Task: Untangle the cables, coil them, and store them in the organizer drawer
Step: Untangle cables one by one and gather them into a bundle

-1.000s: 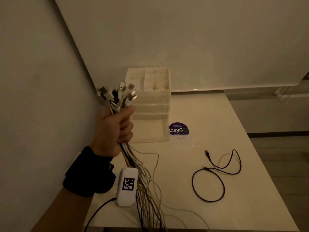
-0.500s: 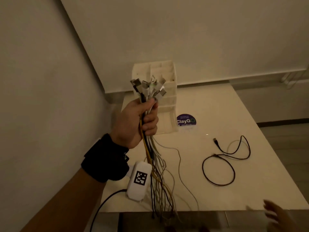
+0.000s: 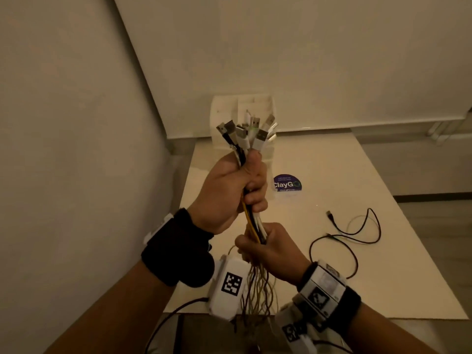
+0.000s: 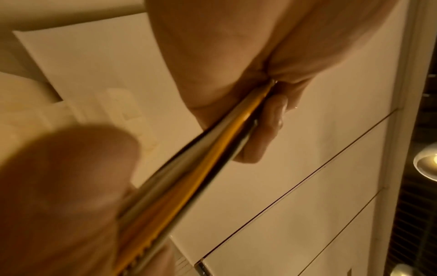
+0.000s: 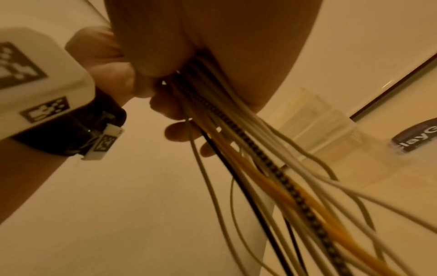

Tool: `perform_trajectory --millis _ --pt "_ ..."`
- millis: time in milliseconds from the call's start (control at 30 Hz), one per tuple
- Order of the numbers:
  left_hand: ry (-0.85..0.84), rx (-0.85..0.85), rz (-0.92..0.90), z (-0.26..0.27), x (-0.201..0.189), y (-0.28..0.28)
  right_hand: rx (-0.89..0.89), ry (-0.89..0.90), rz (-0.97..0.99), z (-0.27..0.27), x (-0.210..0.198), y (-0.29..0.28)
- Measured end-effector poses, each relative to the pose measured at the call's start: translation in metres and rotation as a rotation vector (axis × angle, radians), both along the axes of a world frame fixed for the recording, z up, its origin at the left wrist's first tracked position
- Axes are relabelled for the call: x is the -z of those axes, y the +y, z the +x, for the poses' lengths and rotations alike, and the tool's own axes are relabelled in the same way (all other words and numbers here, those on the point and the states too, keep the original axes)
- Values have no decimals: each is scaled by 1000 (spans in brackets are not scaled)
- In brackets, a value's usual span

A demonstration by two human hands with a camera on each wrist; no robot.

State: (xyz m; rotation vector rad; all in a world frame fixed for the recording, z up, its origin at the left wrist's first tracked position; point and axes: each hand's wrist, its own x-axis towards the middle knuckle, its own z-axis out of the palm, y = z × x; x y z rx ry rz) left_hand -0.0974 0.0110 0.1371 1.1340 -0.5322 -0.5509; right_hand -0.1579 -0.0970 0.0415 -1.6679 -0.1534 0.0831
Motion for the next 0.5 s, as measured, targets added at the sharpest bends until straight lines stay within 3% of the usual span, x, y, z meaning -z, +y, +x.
perform_trajectory --millis 200,367,500 --pt "-36 48 -91 2 -15 1 -85 61 -213 -5 40 -11" --pt "-10 60 -201 3 -29 0 -44 195 -110 -16 66 -21" --pt "-31 152 -329 9 -57 -3 -128 364 -183 -31 105 -26"
